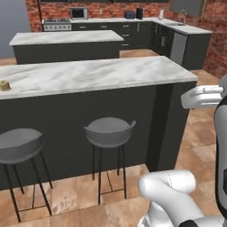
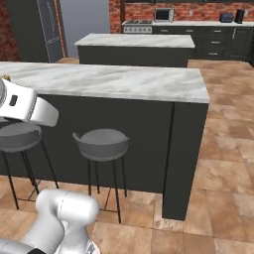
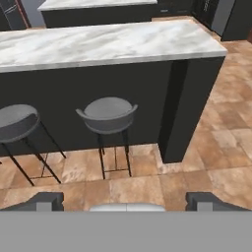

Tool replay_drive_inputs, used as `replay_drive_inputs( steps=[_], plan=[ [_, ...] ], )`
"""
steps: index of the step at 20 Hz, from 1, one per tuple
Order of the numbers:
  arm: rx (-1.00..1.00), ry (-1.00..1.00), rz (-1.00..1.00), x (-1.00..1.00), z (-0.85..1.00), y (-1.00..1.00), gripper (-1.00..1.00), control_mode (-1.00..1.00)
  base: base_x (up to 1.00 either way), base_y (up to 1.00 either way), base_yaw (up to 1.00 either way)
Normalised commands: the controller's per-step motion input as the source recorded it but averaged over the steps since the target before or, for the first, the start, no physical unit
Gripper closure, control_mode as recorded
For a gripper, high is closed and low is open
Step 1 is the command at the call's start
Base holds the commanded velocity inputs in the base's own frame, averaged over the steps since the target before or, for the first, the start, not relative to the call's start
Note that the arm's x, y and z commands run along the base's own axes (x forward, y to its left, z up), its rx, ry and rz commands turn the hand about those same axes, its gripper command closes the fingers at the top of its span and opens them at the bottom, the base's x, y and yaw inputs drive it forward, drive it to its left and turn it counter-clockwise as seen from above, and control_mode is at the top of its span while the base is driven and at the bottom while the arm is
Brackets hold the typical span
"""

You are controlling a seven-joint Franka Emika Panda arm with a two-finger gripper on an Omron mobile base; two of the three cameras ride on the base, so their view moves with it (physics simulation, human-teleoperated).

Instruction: Get the candle and the beer from the cabinet and move them to the dining counter.

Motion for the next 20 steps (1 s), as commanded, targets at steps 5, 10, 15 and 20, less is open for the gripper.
replay_drive_inputs(
  steps=[5,10,15,20],
  plan=[
    [0.0,0.0,0.0,0.0,0.0,0.0,-1.0,1.0,0.0,-1.0,0.0],
    [0.0,0.0,0.0,0.0,0.0,0.0,-1.0,1.0,0.0,-1.0,0.0],
    [0.0,0.0,0.0,0.0,0.0,0.0,-1.0,1.0,0.01,-1.0,0.0],
    [0.0,0.0,0.0,0.0,0.0,0.0,-1.0,1.0,0.03,-1.0,0.0]
  ],
)
